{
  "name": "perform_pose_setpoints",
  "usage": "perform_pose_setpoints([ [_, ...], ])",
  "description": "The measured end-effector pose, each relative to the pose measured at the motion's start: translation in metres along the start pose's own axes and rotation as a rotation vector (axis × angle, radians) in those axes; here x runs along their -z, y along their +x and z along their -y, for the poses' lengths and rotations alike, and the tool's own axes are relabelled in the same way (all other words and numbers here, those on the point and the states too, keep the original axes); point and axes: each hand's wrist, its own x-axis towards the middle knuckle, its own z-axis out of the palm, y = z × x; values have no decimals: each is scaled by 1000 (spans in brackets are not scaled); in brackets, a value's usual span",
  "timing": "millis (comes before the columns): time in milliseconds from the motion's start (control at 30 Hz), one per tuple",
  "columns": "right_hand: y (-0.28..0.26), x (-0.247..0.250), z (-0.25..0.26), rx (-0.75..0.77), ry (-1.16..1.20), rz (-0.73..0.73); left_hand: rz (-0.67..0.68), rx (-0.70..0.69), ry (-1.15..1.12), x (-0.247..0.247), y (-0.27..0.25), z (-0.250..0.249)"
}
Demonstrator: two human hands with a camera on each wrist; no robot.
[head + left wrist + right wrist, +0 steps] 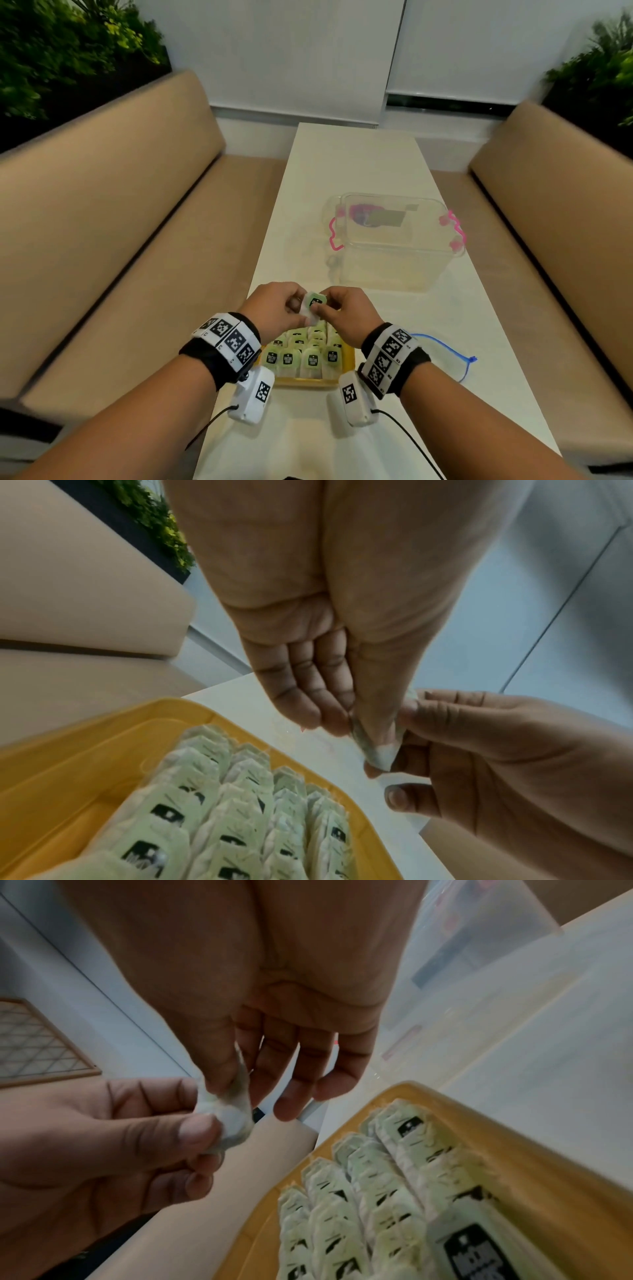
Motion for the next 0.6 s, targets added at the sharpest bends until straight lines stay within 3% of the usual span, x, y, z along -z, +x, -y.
perform_pose_setpoints([
  [167, -3, -13, 3, 21, -37, 54, 9, 9, 30, 9, -7, 10],
  [300, -3, -6, -9, -23, -194, -53, 48, 140, 192, 12, -15, 25],
  [367, -2, 5, -20, -105, -357, -117, 125, 215, 311, 11, -21, 34],
  [467, -3, 13, -34, -273, -524, -51, 216, 326, 407, 3, -27, 42],
  [600, -5, 9, -43, -376, -455, 34, 220, 372, 579, -12, -26, 43],
])
